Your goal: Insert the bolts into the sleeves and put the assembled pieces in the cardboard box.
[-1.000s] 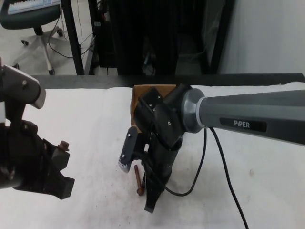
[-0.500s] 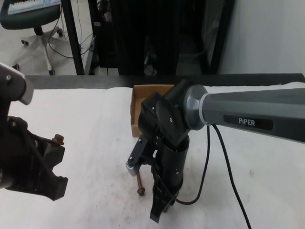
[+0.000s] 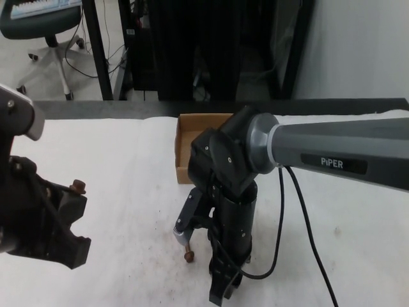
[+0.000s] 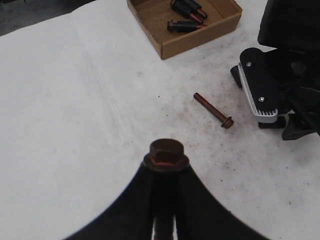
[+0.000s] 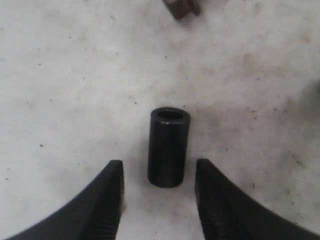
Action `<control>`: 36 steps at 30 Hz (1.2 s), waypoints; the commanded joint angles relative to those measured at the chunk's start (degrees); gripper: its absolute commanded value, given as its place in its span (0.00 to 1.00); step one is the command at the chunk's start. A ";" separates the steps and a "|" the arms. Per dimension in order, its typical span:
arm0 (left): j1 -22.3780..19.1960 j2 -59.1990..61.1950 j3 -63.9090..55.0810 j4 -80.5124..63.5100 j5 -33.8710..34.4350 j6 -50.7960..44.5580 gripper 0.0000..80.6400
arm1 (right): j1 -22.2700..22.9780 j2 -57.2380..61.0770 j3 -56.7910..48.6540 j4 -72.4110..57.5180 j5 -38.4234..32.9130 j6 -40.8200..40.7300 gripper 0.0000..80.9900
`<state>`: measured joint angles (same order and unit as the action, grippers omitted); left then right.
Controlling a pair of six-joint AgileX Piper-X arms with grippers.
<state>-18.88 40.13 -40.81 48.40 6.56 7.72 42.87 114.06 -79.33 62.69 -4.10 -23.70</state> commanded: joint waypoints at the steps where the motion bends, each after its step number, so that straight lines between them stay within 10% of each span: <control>1: 0.12 -0.57 -0.17 -0.66 -0.09 -0.01 0.00 | -0.13 -1.44 -1.31 0.20 -0.27 -0.89 0.53; 36: 0.12 -0.57 -0.17 -0.66 -0.09 -0.01 0.00 | -0.13 1.01 -3.55 -1.68 1.16 -2.86 0.53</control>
<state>-18.88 40.13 -40.81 48.40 6.56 7.72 42.87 115.28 -82.79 61.12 -2.87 -26.58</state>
